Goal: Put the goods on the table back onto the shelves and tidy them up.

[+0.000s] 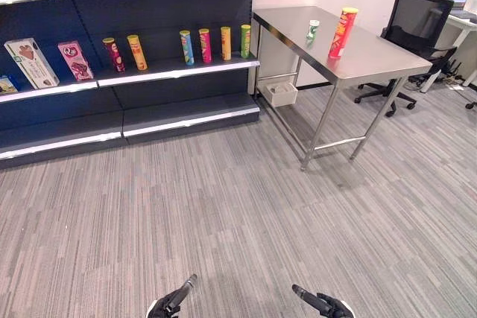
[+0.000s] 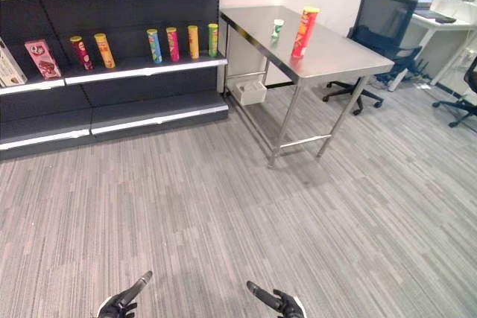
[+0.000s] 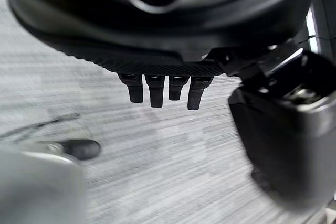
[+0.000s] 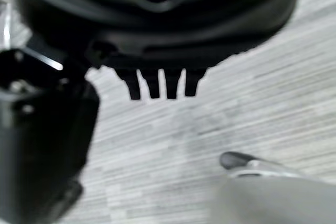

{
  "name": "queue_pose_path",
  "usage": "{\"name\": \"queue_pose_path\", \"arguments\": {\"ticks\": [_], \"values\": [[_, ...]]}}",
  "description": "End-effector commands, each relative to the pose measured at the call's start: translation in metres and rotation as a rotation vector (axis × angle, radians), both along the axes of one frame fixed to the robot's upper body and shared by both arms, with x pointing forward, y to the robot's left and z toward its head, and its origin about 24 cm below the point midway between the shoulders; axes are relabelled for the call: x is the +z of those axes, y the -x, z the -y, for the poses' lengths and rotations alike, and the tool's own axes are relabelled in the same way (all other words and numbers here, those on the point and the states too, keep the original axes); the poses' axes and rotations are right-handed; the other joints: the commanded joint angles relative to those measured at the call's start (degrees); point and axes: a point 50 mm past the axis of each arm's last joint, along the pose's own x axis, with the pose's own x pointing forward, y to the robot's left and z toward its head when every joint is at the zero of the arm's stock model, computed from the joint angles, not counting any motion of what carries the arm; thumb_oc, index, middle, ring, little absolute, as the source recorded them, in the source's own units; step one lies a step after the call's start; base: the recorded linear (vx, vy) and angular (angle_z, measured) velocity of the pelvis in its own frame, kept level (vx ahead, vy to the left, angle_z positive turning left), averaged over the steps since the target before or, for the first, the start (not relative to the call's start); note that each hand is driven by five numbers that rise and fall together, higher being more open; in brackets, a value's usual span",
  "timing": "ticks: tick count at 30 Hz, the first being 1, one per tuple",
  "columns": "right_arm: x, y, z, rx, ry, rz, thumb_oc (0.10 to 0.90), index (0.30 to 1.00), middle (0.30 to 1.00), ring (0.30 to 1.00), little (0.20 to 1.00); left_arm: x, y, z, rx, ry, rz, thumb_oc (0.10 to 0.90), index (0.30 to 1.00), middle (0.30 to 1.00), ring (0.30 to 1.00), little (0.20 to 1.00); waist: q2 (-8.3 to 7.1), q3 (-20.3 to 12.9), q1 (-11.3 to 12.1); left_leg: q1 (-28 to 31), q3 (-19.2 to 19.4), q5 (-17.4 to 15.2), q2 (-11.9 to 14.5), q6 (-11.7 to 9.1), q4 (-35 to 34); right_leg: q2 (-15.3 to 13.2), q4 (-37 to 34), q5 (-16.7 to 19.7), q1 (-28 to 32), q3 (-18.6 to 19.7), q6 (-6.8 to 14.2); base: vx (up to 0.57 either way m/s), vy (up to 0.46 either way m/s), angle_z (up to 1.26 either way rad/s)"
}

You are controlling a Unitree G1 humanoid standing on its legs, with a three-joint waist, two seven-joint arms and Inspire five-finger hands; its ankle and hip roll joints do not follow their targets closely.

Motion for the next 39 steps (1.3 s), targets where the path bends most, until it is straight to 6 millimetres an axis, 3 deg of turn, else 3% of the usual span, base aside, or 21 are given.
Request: {"name": "queue_pose_path", "arguments": {"ticks": [1, 14, 21, 27, 31, 32, 33, 35, 37, 39], "values": [[0.005, -0.012, 0.006, 0.008, 0.018, 0.052, 0.8, 0.9, 0.9, 0.9, 0.9, 0.013, -0.032, -0.003, -0.037, -0.024, 0.14, 0.8, 0.9, 0.9, 0.9, 0.9, -1.39, 0.86, -0.65, 4.68, -3.18, -1.95, 6.08, -6.19, -5.56, -6.48, -10.48, 6.01, 4.53, 0.55, 8.3, 0.0, 0.0, 0.0], [0.008, -0.014, 0.01, 0.001, 0.024, 0.074, 0.8, 0.9, 0.9, 0.9, 0.9, 0.009, -0.024, -0.001, -0.048, -0.02, 0.106, 0.8, 0.9, 0.9, 0.9, 0.9, -1.29, 1.02, -1.18, 5.24, -2.84, -2.5, 6.25, -6.17, -5.56, -6.13, -10.48, 5.86, 4.35, 1.55, 8.2, 0.01, -0.01, -0.01], [0.007, -0.008, 0.011, 0.0, 0.027, 0.062, 0.8, 0.9, 0.9, 0.9, 0.9, 0.016, -0.036, 0.003, 0.008, 0.023, 0.181, 0.8, 0.9, 0.9, 0.9, 0.9, -1.33, 1.45, -1.35, 5.28, -3.2, -2.34, 6.68, -6.48, -5.56, -5.65, -10.48, 5.46, 4.53, 1.47, 7.91, 0.01, -0.036, 0.0], [0.006, -0.007, 0.01, 0.002, 0.017, 0.058, 0.8, 0.9, 0.9, 0.9, 0.9, 0.013, -0.032, 0.004, 0.024, 0.034, 0.155, 0.8, 0.9, 0.9, 0.9, 0.9, -1.57, 2.47, -1.14, 4.99, -3.96, -1.48, 8.38, -7.4, -5.0, -4.05, -10.48, 4.59, 4.45, 1.76, 6.61, 0.02, -0.111, -0.01], [0.007, -0.011, 0.009, 0.026, 0.02, 0.066, 0.8, 0.9, 0.9, 0.9, 0.9, 0.011, -0.03, 0.0, 0.055, 0.028, 0.141, 0.8, 0.9, 0.9, 0.9, 0.9, -2.18, 3.65, -0.65, 2.2, -4.96, -2.62, 8.97, -7.81, 0.54, -3.45, -10.48, 4.23, 4.53, 1.78, 5.52, -0.01, -0.157, -0.01], [0.011, -0.019, 0.01, 0.038, 0.023, 0.096, 0.8, 0.9, 0.9, 0.9, 0.9, 0.013, -0.035, -0.002, 0.067, 0.03, 0.154, 0.8, 0.9, 0.9, 0.9, 0.9, -2.82, 6.16, 0.06, -4.15, -7.12, -0.02, 8.52, -8.77, 11.0, -2.6, -10.33, 3.92, 4.7, 1.46, 4.01, -0.06, -0.177, -0.21], [0.011, -0.019, 0.01, 0.038, 0.023, 0.096, 0.8, 0.9, 0.9, 0.9, 0.9, 0.013, -0.035, -0.002, 0.067, 0.03, 0.154, 0.8, 0.9, 0.9, 0.9, 0.9, -2.82, 6.13, 0.03, -4.2, -7.15, -0.04, 8.52, -8.77, 11.04, -2.59, -10.33, 3.92, 4.68, 1.44, 4.01, -0.04, -0.297, -0.13], [0.017, -0.027, 0.015, 0.024, 0.033, 0.142, 0.8, 0.9, 0.9, 0.9, 0.9, 0.015, -0.039, -0.002, 0.082, 0.04, 0.17, 0.8, 0.9, 0.9, 0.9, 0.9, -3.28, 8.57, 0.2, -11.47, -8.74, 3.61, 8.43, -8.53, 22.93, -1.75, -9.9, 3.06, 5.84, 0.81, 2.53, 0.03, -0.176, 0.09], [0.018, -0.03, 0.018, 0.005, 0.038, 0.149, 0.8, 0.9, 0.9, 0.9, 0.9, 0.013, -0.037, -0.002, 0.09, 0.039, 0.157, 0.8, 0.9, 0.9, 0.9, 0.9, -3.14, 8.89, 0.04, -13.94, -8.15, 4.29, 8.21, -7.99, 24.18, -1.5, -9.88, 2.42, 6.54, 0.25, 2.16, 0.12, -0.064, 0.4], [0.019, -0.031, 0.02, -0.009, 0.036, 0.156, 0.8, 0.9, 0.9, 0.9, 0.9, 0.01, -0.031, -0.001, 0.089, 0.042, 0.131, 0.8, 0.9, 0.9, 0.9, 0.9, -3.24, 8.11, 0.53, -16.31, -7.15, 2.08, 6.81, -7.31, 18.32, -1.53, -10.48, 1.54, 7.18, 0.3, 2.82, 0.29, 0.018, 0.36]]}}
